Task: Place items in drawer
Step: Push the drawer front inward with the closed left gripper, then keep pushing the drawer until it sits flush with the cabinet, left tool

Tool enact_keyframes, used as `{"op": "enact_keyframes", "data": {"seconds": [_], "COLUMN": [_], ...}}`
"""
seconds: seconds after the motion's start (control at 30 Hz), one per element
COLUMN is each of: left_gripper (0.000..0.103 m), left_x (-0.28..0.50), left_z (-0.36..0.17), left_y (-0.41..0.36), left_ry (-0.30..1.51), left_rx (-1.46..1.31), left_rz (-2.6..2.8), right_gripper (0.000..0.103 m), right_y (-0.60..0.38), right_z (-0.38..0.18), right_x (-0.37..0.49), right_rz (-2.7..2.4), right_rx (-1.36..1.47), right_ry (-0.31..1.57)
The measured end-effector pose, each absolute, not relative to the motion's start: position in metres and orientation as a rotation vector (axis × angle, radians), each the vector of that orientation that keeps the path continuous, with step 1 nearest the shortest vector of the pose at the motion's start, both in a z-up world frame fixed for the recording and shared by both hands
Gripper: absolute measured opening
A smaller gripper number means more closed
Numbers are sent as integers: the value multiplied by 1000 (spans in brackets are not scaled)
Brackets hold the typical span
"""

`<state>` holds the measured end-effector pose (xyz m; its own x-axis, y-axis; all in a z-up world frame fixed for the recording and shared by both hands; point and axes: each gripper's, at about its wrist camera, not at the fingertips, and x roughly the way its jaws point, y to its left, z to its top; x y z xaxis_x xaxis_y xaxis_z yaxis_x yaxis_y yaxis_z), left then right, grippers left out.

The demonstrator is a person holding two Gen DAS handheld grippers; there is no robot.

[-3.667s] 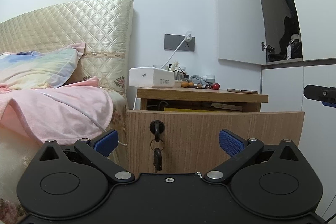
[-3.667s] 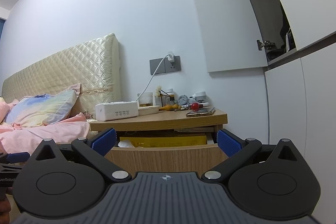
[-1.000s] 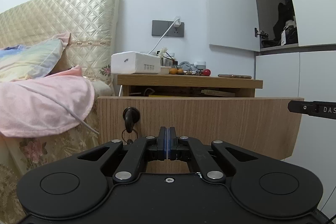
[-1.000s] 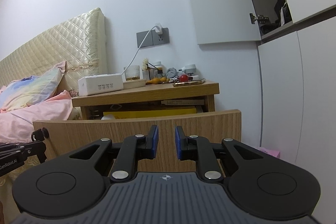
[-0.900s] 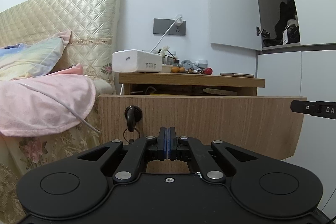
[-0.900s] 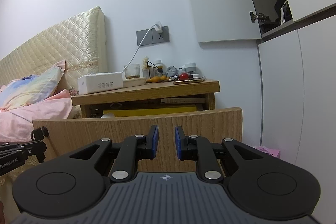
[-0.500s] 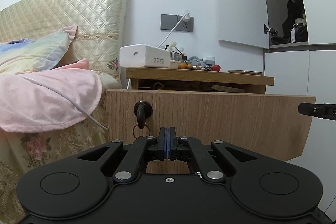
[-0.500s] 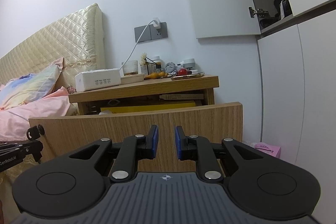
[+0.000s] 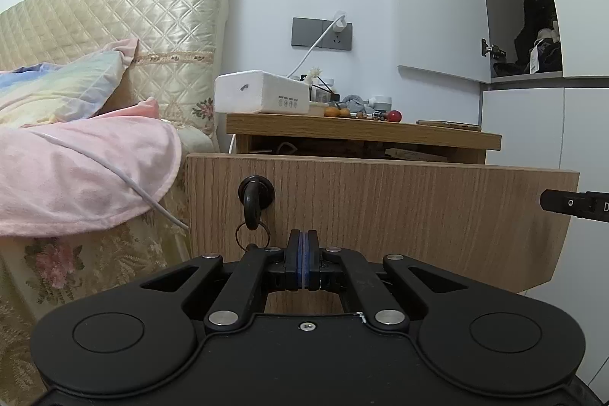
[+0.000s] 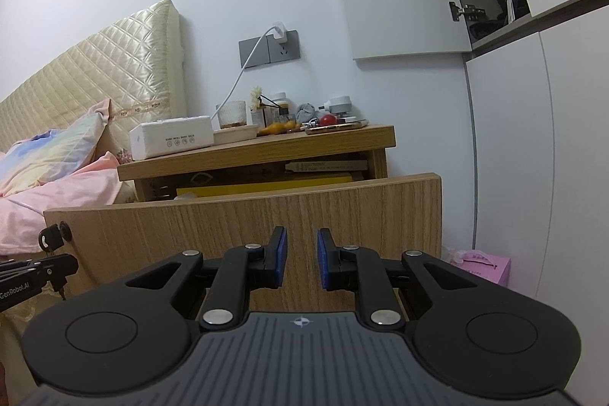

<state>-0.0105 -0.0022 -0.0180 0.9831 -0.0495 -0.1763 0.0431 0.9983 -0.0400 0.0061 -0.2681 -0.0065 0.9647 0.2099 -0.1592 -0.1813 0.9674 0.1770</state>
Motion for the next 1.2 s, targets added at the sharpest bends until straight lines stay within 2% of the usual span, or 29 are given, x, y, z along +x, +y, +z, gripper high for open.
{"op": "enact_keyframes", "data": {"seconds": [1.2], "left_gripper": [0], "left_x": [36], "left_z": [-20], "left_y": [-1], "left_ry": [178], "left_rx": [2], "left_rz": [2], "right_gripper": [19], "right_y": [-271], "right_z": [-14], "right_x": [40], "right_rz": [208], "right_rx": [184], "right_ry": [180]}}
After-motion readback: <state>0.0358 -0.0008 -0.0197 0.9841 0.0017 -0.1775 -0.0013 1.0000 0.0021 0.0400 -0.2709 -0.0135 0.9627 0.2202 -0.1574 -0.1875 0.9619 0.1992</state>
